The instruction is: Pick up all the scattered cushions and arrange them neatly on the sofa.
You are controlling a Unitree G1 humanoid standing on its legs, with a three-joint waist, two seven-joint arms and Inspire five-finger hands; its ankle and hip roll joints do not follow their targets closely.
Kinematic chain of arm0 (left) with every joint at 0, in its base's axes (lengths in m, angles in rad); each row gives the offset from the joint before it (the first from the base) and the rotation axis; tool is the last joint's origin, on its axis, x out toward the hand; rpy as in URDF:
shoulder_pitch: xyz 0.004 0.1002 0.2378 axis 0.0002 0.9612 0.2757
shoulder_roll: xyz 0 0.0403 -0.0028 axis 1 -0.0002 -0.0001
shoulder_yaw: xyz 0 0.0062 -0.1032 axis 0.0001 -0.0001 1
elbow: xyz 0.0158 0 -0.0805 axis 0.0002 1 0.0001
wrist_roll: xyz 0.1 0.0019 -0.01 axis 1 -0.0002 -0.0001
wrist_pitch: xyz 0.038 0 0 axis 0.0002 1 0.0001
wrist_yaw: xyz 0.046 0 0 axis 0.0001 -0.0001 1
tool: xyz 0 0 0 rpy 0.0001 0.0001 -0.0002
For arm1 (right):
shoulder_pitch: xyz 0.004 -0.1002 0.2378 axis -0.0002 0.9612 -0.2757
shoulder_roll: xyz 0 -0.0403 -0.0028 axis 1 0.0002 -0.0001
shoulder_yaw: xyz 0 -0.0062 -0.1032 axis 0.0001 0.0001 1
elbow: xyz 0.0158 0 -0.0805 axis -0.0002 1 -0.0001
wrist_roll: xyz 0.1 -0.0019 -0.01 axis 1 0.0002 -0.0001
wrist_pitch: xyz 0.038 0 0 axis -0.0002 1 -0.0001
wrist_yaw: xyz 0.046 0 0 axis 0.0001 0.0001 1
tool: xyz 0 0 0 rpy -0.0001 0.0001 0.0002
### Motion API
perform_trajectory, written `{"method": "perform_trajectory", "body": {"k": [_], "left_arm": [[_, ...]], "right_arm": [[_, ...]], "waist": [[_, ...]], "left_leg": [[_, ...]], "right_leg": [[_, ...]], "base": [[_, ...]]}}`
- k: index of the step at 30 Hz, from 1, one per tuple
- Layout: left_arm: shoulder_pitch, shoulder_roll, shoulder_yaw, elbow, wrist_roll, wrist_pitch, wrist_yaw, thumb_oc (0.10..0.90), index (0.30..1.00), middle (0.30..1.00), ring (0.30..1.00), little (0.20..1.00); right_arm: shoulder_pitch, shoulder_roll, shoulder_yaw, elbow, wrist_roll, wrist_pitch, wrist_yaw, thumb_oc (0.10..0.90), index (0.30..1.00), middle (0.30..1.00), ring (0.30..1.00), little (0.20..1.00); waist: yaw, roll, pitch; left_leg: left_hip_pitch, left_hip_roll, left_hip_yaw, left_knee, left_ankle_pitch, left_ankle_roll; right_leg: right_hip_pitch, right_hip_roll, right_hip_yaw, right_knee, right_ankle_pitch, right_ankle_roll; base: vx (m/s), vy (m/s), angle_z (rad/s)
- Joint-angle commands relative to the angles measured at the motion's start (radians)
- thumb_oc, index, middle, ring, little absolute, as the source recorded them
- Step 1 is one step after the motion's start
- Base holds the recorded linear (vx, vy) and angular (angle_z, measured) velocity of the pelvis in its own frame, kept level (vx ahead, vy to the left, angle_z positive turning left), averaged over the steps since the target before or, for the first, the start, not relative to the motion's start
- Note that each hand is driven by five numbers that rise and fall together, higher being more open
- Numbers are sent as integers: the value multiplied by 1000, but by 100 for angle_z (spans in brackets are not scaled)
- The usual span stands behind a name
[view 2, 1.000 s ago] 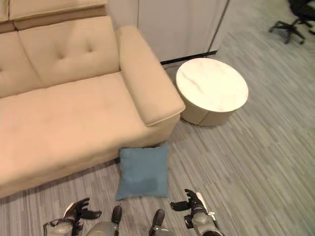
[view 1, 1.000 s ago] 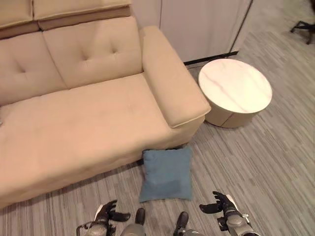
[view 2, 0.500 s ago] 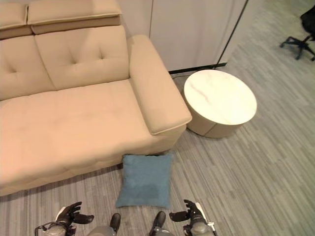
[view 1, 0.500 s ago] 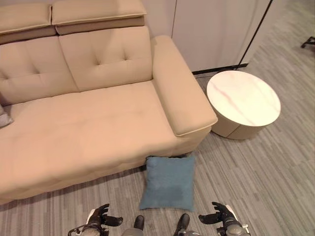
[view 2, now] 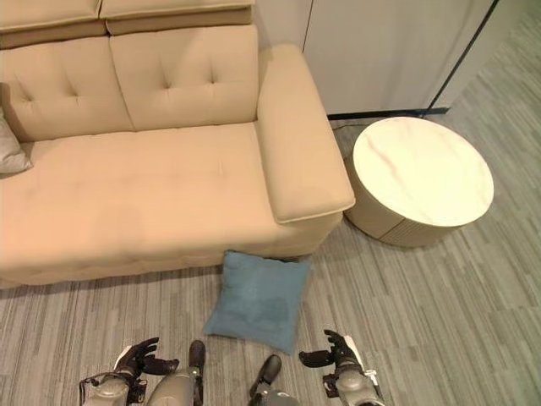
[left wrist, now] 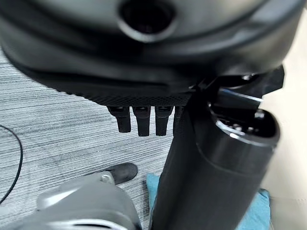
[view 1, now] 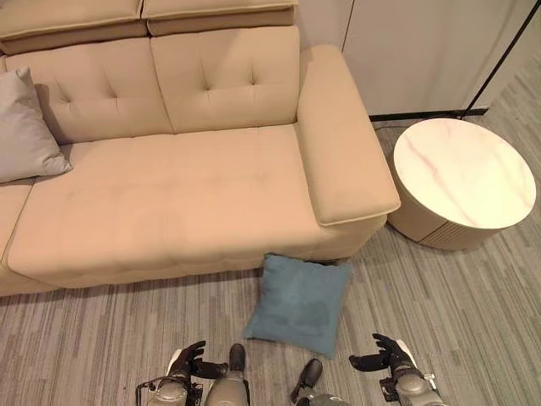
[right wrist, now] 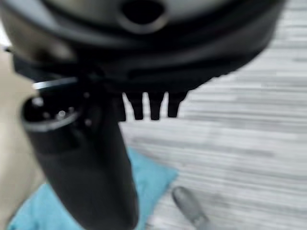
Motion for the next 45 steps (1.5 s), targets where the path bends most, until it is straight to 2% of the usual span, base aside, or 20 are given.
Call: {"method": "perform_trajectory", "body": {"k": [1,3,7,8,9,14,18,19,21,25,27,32,39,42,45], "left_arm": [[-35,50,9,-8,8,-32,4,800,900,900,900,900],[-39,55,9,-12,2,-33,6,800,900,900,900,900],[-75,82,12,-48,-42,-52,24,800,900,900,900,900],[-79,87,14,-55,-52,-55,27,800,900,900,900,900],[-86,93,14,-70,-67,-60,31,800,900,900,900,900],[-153,106,22,-125,-164,-91,65,800,900,900,900,900],[-237,100,15,-165,-254,-125,119,800,900,900,900,900],[-237,100,15,-165,-254,-125,119,800,900,900,900,900],[-355,110,-10,-178,-309,-154,169,800,900,900,900,900],[-508,153,-42,-204,-341,-167,211,800,900,900,900,900],[-666,181,-84,-181,-349,-169,253,800,900,900,900,900],[-833,224,-156,-172,-345,-157,284,800,900,900,900,900],[-968,230,-226,-145,-327,-134,309,800,900,900,900,900],[-1041,214,-268,-161,-326,-131,317,800,900,900,900,900],[-1081,191,-289,-190,-337,-131,328,800,900,900,900,900]], "right_arm": [[-16,-29,5,-45,24,-21,-20,800,900,900,900,900],[-25,-27,9,-46,26,-23,-22,800,900,900,900,900],[-67,-18,12,-72,53,-31,-30,800,900,900,900,900],[-72,-16,12,-77,62,-33,-30,800,900,900,900,900],[-79,-15,10,-86,73,-35,-31,800,900,900,900,900],[-134,-20,-14,-102,138,-50,-56,800,900,900,900,900],[-205,-23,-43,-125,187,-68,-126,800,900,900,900,900],[-205,-23,-43,-125,187,-68,-126,800,900,900,900,900],[-313,-46,-52,-118,235,-89,-193,800,900,900,900,900],[-480,-114,-47,-109,273,-91,-244,800,900,900,900,900],[-650,-168,-32,-68,317,-105,-294,800,900,900,900,900],[-827,-238,29,-8,396,-98,-283,800,900,900,900,900],[-958,-266,119,38,448,-97,-267,800,900,900,900,900],[-1040,-236,209,0,480,-113,-245,800,900,900,900,900],[-1088,-189,255,-57,507,-131,-248,800,900,900,900,900]], "waist": [[19,-50,-9],[24,-55,-3],[36,-70,44],[39,-68,51],[40,-69,62],[39,-67,111],[25,-59,142],[25,-59,142],[9,-46,168],[-20,-22,196],[-42,-1,204],[-61,21,215],[-62,28,242],[-68,32,266],[-70,24,285]], "left_leg": [[-41,-21,-1,87,-116,22],[-53,-23,0,99,-121,26],[-120,-30,9,169,-157,52],[-122,-26,5,187,-188,47],[-138,-28,8,203,-195,51],[-244,-38,7,264,-205,58],[-359,-37,6,311,-208,58],[-359,-37,6,311,-208,58],[-488,-26,5,371,-213,61],[-708,-15,-11,498,-230,76],[-909,-16,-31,632,-258,93],[-1183,-29,-52,845,-307,101],[-1332,-9,-84,949,-334,104],[-1398,6,-103,996,-336,95],[-1399,12,-106,996,-335,88]], "right_leg": [[5,-77,88,101,-88,109],[-13,-83,99,117,-90,109],[-112,-119,136,207,-84,116],[-121,-118,146,231,-101,124],[-144,-123,153,251,-101,126],[-259,-156,158,324,-99,128],[-378,-179,162,382,-104,126],[-378,-179,162,382,-104,126],[-517,-195,173,449,-108,125],[-749,-215,215,597,-137,114],[-959,-222,265,751,-185,96],[-1253,-225,338,978,-253,60],[-1404,-224,369,1065,-272,56],[-1476,-217,384,1105,-270,58],[-1488,-211,395,1111,-268,59]], "base": [[29,111,-23],[-25,81,-35],[-49,99,-19],[-5,69,-20],[-2,53,-3],[-81,51,-4],[-95,26,3],[-124,15,4],[-167,26,7],[-118,37,-5],[-15,60,-10],[98,-8,-20],[56,-48,-5],[55,-84,-6],[-5,-70,-5]]}}
